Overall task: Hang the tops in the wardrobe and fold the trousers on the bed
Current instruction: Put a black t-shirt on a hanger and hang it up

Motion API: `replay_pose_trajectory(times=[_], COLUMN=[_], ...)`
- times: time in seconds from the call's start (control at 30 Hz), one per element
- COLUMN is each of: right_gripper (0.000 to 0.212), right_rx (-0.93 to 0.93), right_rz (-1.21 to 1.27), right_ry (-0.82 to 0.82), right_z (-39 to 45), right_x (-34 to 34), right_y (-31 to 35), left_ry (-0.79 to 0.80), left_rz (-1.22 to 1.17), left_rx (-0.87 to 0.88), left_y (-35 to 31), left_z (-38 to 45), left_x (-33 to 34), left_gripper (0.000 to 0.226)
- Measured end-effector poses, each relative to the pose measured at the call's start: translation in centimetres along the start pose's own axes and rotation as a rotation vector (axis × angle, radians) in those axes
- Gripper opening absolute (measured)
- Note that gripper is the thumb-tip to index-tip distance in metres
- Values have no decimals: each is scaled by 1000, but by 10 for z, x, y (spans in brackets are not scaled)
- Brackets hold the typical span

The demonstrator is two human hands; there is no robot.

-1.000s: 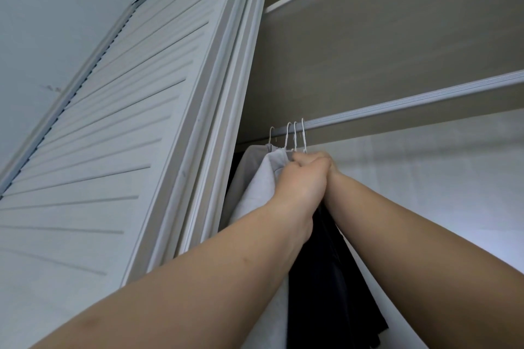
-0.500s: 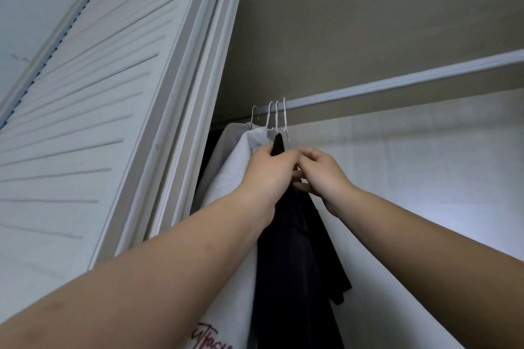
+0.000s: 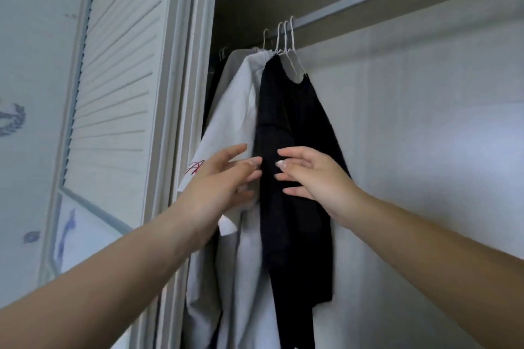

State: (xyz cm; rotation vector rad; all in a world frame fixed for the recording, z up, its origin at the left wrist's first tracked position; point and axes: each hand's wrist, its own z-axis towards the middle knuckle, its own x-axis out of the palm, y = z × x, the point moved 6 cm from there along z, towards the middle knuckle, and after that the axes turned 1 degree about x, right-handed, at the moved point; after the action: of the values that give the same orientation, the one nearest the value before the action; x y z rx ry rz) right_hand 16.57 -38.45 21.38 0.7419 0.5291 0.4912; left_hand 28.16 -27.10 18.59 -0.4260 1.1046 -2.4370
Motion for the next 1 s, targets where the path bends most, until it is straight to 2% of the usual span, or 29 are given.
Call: replay_pose_trajectory(times=[0.23, 0.3, 0.4, 0.53, 0.73, 1.0], right_gripper=[18, 17, 20, 21, 20, 20], right_rx=[166, 215, 270, 321, 298, 264], right_rz=[105, 126, 217, 310, 361, 465], right_ry=[228, 316, 438, 656, 967, 1267], right_z=[-90, -122, -173, -247, -346, -500], right_x=[88, 123, 173, 239, 330, 427], right_y=[-54, -65, -71, -65, -22, 97], left_ry=[-155, -265, -404, -626, -927, -1323], left_rz=[191, 230, 279, 334, 369, 400], left_rx=[-214, -291, -350, -425, -474, -423], left_y=[41, 52, 55, 42, -8, -125], left_z=[-149, -196, -265, -366, -509, -706], left_x=[-52, -79, -117, -156, -190, -192], left_gripper=[34, 36, 20, 17, 17, 18])
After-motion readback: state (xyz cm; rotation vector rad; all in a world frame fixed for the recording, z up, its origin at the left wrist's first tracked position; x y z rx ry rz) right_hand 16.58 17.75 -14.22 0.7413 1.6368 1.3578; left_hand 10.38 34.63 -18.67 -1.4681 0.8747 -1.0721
